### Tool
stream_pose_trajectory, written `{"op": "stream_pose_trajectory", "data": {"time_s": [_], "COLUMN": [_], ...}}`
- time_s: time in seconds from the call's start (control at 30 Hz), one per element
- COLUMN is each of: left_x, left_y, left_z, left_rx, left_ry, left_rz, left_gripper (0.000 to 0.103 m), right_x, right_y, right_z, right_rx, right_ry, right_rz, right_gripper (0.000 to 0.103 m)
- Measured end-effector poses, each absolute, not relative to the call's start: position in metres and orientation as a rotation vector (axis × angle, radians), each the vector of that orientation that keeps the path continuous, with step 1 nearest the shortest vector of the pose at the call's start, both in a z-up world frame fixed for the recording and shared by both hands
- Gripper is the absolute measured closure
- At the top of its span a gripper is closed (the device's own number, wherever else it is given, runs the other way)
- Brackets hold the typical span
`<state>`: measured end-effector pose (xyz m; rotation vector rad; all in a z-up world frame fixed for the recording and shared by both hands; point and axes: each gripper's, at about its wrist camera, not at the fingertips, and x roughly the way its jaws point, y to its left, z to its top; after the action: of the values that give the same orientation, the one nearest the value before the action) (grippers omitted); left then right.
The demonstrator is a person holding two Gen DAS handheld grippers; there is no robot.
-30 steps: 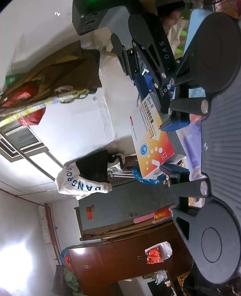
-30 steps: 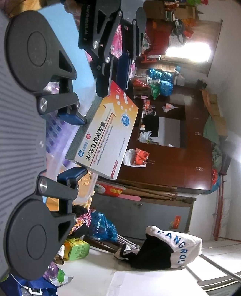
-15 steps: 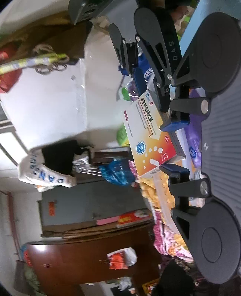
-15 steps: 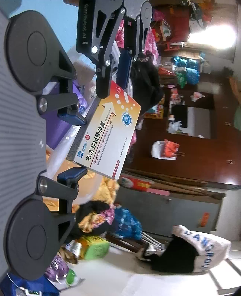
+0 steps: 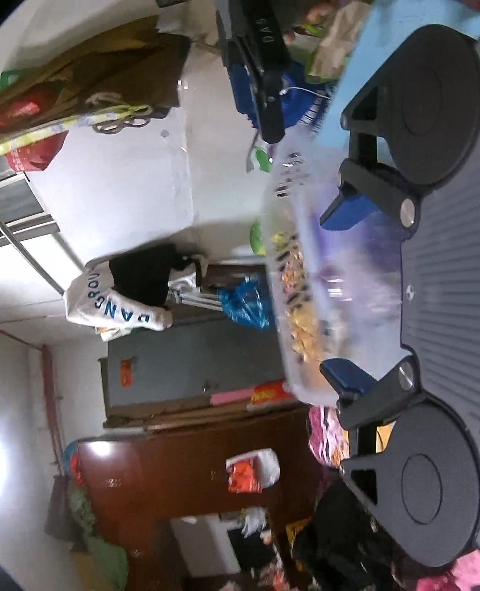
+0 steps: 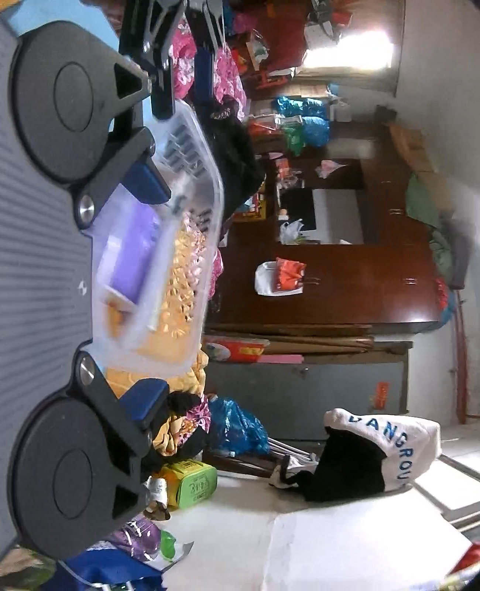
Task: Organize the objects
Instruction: 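Lift the medicine box over the basket and release it with both grippers, then grasp the white wrapped roll with the left gripper while the right grasps the purple box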
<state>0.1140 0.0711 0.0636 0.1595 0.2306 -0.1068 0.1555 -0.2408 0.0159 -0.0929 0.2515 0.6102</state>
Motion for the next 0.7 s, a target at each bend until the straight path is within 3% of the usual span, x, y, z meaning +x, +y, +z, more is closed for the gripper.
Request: {"op": "stream_pose_trajectory", "data": {"time_s": [0.23,0.4,0.47,0.7], "left_x": [0.094,0.109,0.112,0.099], "left_y": [0.056,0.069,0.072,0.068], "left_z": [0.003,-0.006,-0.008,-0.009], "left_rx": [0.194,0.104,0.095,0.154], "left_ry": [0.381,0.459,0.485,0.495], "left_rz": [-0.118,-0.126,-0.119,-0.132], "left_gripper": [0.021,0.022,0.045,0.048], "right_x": [0.143,0.162,0.162,0.171], "right_y": [-0.205,-0.173,-0.171,-0.146], "right_z": [-0.026,-0.035,-0.037,-0.044], "right_rx": [-0.071,-0.094,-0.065,-0.051], "right_ry": [0.363,0.453,0.463,0.536], "right_rz": [0.696,0.678,0.675,0.66], "right_gripper": [0.0,0.0,0.0,0.0]}}
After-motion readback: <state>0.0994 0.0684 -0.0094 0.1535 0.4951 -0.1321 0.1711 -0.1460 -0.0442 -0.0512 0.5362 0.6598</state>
